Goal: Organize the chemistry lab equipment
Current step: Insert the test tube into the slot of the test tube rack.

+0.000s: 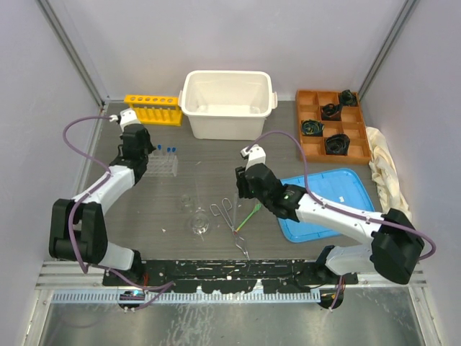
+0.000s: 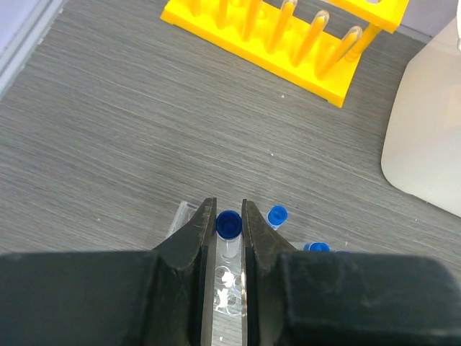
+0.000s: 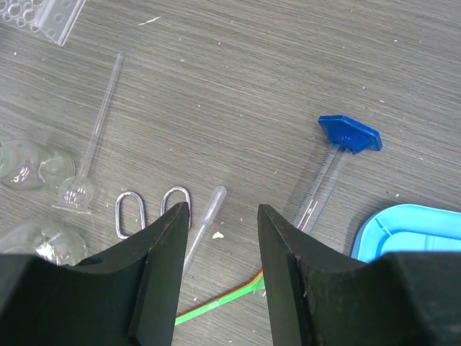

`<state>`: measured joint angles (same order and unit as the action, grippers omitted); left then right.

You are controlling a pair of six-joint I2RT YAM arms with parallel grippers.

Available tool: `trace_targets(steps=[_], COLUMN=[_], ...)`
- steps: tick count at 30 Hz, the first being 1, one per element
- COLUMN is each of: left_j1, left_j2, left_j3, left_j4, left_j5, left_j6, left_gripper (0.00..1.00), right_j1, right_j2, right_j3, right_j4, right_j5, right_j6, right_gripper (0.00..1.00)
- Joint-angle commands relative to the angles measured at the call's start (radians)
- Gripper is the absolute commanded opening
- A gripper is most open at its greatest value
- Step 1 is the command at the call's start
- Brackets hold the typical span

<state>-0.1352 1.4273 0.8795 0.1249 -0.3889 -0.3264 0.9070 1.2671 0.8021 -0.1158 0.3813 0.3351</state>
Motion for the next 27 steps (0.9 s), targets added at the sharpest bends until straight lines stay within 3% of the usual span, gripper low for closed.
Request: trace_targets(steps=[1,27], left_j1=[0.005,0.005], left_j2=[0.029,0.155], left_j3=[0.038,0.096], left_j4=[0.086,0.109], left_j5=[0.012,0.016], left_j6=[-0.023,-0.019], left_gripper=[0.00,0.00], right_j1=[-0.028,-0.095], right_j2=[0.015,0.064], right_j3=[0.026,0.047], right_j4=[0.069,0.084], right_j5=[-0.038,-0.101], right_j6=[-0.014,-0.026], right_gripper=[0.49,0.48])
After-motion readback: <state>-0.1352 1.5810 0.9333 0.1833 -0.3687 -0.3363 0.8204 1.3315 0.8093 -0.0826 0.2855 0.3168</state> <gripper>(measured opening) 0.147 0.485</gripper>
